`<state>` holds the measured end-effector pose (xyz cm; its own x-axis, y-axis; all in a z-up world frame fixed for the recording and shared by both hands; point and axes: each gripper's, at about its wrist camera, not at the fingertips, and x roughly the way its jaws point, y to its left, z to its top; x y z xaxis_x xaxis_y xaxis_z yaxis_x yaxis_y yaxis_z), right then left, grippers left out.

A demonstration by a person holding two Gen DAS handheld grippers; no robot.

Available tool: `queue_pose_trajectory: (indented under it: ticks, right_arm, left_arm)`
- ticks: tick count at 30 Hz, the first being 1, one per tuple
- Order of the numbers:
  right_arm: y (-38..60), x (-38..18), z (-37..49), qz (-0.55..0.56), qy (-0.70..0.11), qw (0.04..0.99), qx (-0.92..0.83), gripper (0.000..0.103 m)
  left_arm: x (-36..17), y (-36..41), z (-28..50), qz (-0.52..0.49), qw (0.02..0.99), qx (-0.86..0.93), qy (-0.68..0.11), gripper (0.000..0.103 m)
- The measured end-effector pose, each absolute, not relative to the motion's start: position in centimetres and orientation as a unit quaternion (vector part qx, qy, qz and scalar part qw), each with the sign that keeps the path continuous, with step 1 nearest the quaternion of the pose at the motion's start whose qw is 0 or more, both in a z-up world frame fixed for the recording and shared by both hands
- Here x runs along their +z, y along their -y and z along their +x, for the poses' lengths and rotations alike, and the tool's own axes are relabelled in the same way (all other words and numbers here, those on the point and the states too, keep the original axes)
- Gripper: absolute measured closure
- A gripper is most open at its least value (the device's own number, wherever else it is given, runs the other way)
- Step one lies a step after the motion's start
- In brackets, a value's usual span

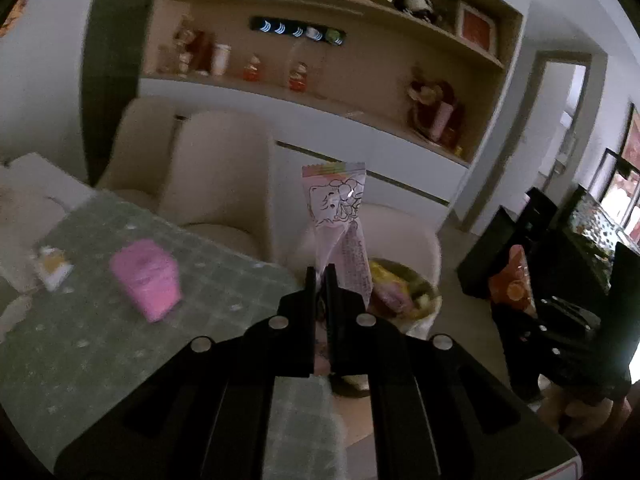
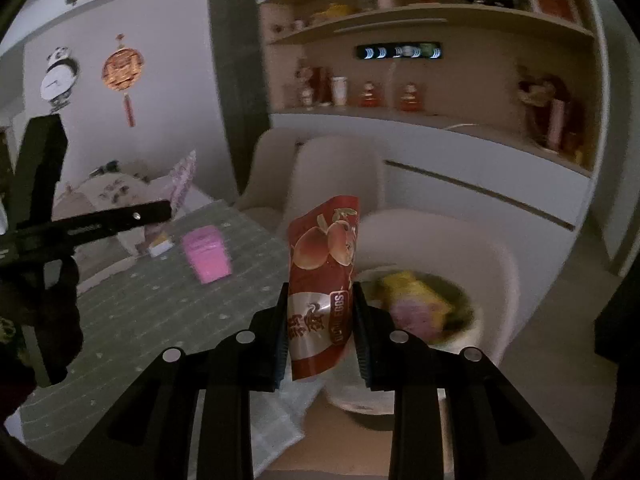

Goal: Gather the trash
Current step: 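Carry the pink-white wrapper and red wafer wrapper to the trash bag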

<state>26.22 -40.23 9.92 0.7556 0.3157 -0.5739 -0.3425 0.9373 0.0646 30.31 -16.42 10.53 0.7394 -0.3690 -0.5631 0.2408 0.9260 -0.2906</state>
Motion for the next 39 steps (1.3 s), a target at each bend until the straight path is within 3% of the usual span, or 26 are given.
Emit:
queue_pose_trajectory:
  ticks: [8,18,21,22,25,30,39]
  right_arm:
    - [49.9,8.9,28.8,0.017,-0.302,0.946,0.118,0.076]
    - [54.8,5.8,32.2,0.038,-0.319,0.941,0.103,0.076]
    - [55.0,4.8,33.0,0.036,-0.331,0.937,0.106,0.076]
    - [54.9,4.5,33.1,0.034,-0.335,0.936,0.107,0.076]
    - [54.8,3.5,33.7,0.032,-0.346,0.931,0.112,0.076]
    - [54.7,2.1,34.5,0.042,-0.36,0.924,0.119,0.076]
    - [52.2,1.5,36.8,0.034,-0.366,0.915,0.166,0.076]
  left_arm:
    - [5.7,25.8,37.3,-0.091,0.892,-0.216,-0.387,0.099]
    - [-1.9,32.0,44.2,-0.093,0.85,-0.232,-0.464,0.098]
    - [-3.9,33.0,45.8,-0.089,0.843,-0.215,-0.485,0.095]
    - [-4.4,33.2,46.1,-0.092,0.84,-0.211,-0.492,0.09]
    - [-5.0,33.1,45.7,-0.092,0.84,-0.208,-0.493,0.075]
    - [-4.0,32.2,44.7,-0.102,0.847,-0.206,-0.479,0.065]
    - [-0.7,28.0,41.8,-0.144,0.872,-0.171,-0.435,0.061]
